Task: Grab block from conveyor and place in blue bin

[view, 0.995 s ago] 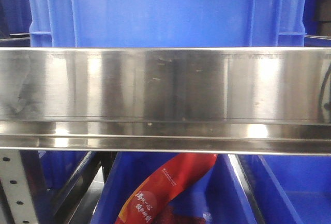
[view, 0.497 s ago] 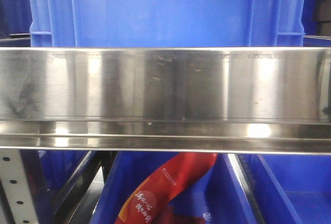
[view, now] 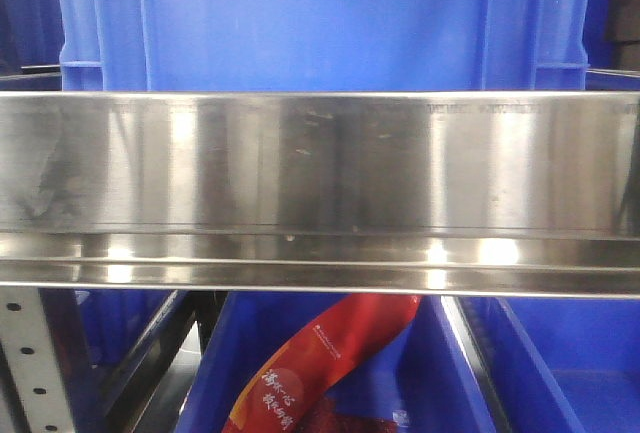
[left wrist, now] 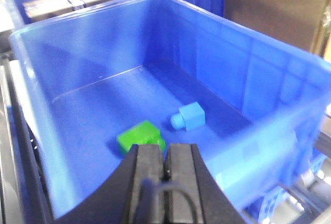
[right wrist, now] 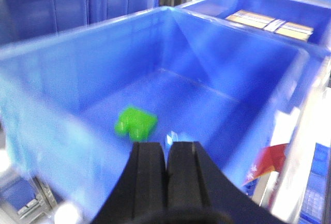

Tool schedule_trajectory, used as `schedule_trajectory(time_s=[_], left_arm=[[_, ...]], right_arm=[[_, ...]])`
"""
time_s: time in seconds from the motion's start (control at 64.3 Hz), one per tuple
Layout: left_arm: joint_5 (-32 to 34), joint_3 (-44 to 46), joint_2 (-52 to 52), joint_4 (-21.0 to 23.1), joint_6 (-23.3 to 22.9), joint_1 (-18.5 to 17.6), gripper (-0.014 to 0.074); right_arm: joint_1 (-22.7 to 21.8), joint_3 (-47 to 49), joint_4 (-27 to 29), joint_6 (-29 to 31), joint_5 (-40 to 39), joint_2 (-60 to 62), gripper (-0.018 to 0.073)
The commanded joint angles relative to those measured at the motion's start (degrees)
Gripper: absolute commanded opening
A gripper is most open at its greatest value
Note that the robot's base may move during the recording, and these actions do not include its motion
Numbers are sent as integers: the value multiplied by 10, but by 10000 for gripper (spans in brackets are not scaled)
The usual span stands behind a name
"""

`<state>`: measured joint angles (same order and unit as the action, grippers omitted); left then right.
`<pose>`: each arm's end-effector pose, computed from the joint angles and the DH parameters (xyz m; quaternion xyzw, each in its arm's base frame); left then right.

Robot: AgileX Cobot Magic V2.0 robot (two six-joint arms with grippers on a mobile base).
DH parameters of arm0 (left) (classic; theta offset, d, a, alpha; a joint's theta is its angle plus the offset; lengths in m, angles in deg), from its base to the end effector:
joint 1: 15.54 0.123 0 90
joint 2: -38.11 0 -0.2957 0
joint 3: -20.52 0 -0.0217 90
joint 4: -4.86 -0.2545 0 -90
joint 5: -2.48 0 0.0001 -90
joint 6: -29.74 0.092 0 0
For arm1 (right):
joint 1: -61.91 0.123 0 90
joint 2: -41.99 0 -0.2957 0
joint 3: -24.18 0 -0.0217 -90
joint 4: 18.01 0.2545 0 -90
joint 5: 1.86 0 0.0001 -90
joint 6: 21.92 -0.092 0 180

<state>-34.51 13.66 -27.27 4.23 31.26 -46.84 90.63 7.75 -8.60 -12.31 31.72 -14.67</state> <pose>0.1707 -0.1031 0.4597 0.2319 0.7816 -0.1437 0.5610 0.1386 0.0854 0.4390 -0.2363 0.7642 0.1749 0.5741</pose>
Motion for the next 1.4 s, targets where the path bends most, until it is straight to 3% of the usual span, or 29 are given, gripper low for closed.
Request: schedule_trajectory(time_s=[0.0,0.326,0.528,1.383], left_arm=[[61,-76,63,6,-7,-4,-111],[254,-366,257,6,-7,-4,-111],[311,-471,313,24,-7,-4,-111],[321,-493,324,32,-7,-4,-111]], right_arm=[[1,-69,-1,2,-52,58,-162],[1,-288,-1,2,-98,240,-162],[1,-360,-1,2,-118,304,-162],[1,-371,-1,2,-125,313,-162]])
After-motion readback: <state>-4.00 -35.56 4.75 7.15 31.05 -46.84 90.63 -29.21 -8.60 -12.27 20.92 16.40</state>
